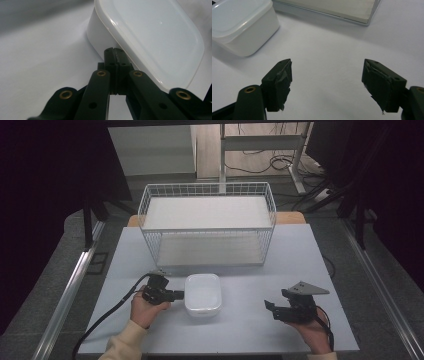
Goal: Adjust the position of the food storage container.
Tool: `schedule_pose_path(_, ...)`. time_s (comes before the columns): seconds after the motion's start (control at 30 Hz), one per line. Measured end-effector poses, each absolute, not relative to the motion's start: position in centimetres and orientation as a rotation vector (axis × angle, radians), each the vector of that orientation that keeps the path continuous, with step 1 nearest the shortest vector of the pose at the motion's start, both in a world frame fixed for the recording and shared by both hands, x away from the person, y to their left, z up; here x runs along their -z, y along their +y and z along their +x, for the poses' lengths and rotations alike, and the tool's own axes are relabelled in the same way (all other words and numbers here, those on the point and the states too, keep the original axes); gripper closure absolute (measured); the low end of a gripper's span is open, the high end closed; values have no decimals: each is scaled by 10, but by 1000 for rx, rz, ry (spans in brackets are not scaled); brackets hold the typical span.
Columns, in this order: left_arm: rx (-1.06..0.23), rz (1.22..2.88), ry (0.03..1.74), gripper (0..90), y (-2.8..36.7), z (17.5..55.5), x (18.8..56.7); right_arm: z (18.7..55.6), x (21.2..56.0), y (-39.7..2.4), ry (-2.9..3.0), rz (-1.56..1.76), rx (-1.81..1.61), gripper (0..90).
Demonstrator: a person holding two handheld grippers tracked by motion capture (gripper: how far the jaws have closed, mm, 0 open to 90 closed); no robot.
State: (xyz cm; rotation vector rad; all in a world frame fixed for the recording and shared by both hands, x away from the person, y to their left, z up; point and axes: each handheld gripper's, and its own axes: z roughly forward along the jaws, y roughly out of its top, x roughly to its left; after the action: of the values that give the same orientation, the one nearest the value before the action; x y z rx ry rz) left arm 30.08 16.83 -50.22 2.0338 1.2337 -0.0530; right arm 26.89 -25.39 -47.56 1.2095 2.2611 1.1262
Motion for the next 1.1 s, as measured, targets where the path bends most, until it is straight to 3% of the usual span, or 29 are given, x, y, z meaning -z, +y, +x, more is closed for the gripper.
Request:
schedule_pose_path(0.5,63,2029,1198,900,154,304,504,269,473,-254,2252,1203,-1151,245)
schedule_pose_path(0.87,-89,1956,1158,870,173,278,472,268,471,-251,2230,1200,-1164,245)
schedule_pose_path(1.1,-192,1923,1178,520,183,254,458,267,471,-247,2236,1184,-1168,238)
